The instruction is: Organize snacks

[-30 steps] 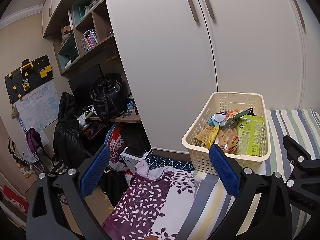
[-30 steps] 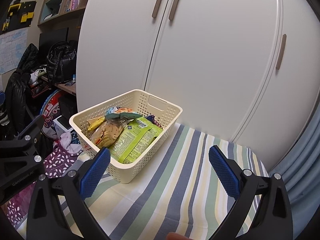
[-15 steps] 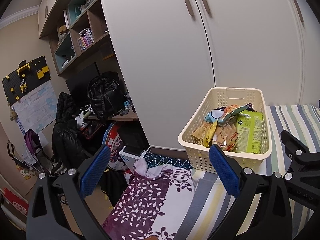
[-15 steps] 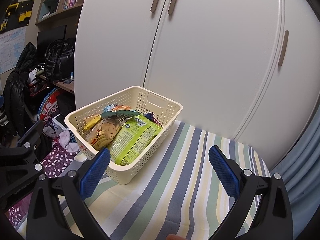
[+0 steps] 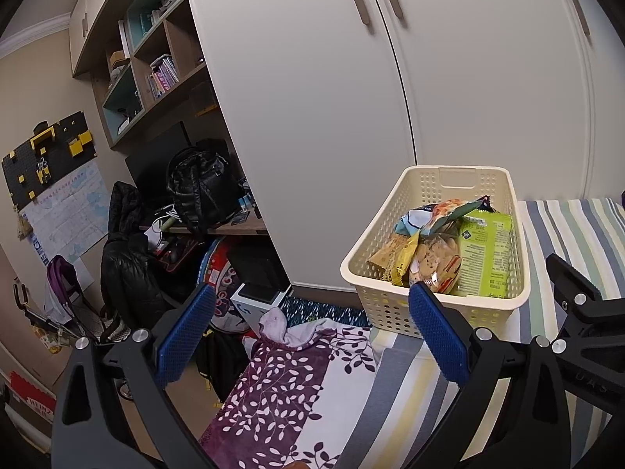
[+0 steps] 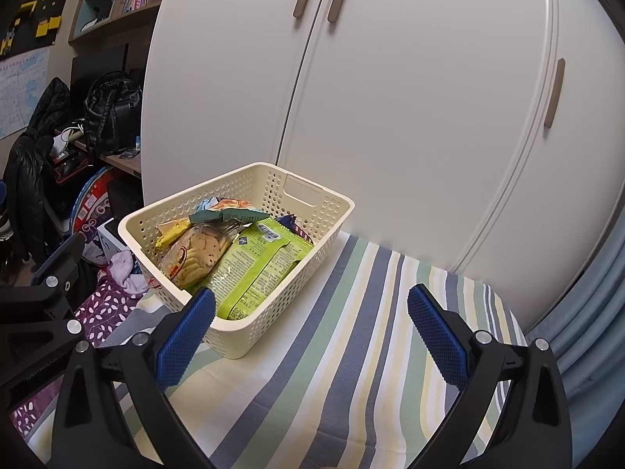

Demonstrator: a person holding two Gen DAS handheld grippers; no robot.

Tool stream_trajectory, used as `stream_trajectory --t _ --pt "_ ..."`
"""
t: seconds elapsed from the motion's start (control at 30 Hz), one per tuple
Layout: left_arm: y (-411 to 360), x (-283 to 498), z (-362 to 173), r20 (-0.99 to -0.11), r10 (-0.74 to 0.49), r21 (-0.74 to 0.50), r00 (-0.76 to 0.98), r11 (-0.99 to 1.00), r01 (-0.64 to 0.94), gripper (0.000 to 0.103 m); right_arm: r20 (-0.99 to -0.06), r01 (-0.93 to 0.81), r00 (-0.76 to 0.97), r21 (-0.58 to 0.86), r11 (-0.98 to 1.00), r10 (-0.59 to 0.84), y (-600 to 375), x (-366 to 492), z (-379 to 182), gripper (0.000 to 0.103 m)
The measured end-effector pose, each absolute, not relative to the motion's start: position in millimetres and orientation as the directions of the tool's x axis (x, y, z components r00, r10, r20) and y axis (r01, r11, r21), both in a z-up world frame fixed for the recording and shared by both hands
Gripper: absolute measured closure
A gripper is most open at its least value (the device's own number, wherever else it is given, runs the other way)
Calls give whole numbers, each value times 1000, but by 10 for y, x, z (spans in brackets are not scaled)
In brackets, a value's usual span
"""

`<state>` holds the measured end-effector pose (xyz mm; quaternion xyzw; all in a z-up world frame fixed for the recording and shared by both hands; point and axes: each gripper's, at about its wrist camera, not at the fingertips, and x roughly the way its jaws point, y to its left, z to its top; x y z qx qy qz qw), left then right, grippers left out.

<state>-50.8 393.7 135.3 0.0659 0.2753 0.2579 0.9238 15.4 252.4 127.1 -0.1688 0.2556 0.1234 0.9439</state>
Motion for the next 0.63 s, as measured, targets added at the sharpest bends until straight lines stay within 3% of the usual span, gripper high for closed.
stream_trajectory --t 0.43,0.63 --pt "3810 -522 1405 -472 501 275 725 866 -419 3 -522 -320 839 -242 916 155 2352 115 1274 5" --pt "3667 -541 1320 -578 358 168 733 931 -323 3 -594 -302 794 -204 931 127 1937 68 1126 5"
